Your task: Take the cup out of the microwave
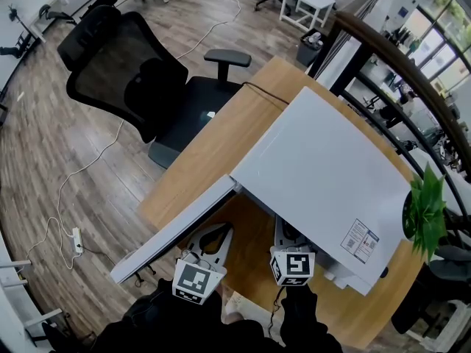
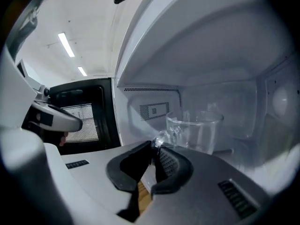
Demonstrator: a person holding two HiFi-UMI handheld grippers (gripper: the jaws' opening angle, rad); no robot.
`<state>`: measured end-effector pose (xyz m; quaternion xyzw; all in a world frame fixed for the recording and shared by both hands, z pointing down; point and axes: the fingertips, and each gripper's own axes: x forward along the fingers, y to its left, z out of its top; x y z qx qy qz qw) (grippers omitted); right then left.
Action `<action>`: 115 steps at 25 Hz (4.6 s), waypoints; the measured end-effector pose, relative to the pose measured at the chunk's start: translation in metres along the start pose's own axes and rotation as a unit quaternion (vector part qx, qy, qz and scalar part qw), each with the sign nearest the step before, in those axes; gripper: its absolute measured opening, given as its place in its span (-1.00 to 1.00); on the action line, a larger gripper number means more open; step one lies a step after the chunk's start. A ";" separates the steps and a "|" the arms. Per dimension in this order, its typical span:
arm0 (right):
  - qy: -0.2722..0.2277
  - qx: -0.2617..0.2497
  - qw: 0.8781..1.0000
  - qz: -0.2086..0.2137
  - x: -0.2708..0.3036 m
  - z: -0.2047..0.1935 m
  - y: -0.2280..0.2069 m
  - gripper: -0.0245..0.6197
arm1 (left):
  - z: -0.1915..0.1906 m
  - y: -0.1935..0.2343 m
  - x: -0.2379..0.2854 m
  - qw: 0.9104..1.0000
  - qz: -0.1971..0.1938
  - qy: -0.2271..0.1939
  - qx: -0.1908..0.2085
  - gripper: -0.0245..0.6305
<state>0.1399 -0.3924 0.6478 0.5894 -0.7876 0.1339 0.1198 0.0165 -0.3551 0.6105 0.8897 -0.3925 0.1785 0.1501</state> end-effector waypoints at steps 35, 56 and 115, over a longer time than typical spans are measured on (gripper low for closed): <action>-0.040 0.006 0.998 0.055 -0.112 0.036 0.080 -0.87 | 0.022 -0.042 -0.110 0.998 0.022 -0.049 0.011 -0.85; -0.091 -0.008 0.994 0.055 -0.254 0.072 0.113 -0.87 | 0.048 -0.128 -0.214 0.992 0.027 -0.112 0.046 -0.85; -0.137 0.021 0.988 -0.072 -0.473 0.051 0.031 -0.87 | 0.067 -0.306 -0.231 0.979 -0.074 -0.145 0.120 -0.85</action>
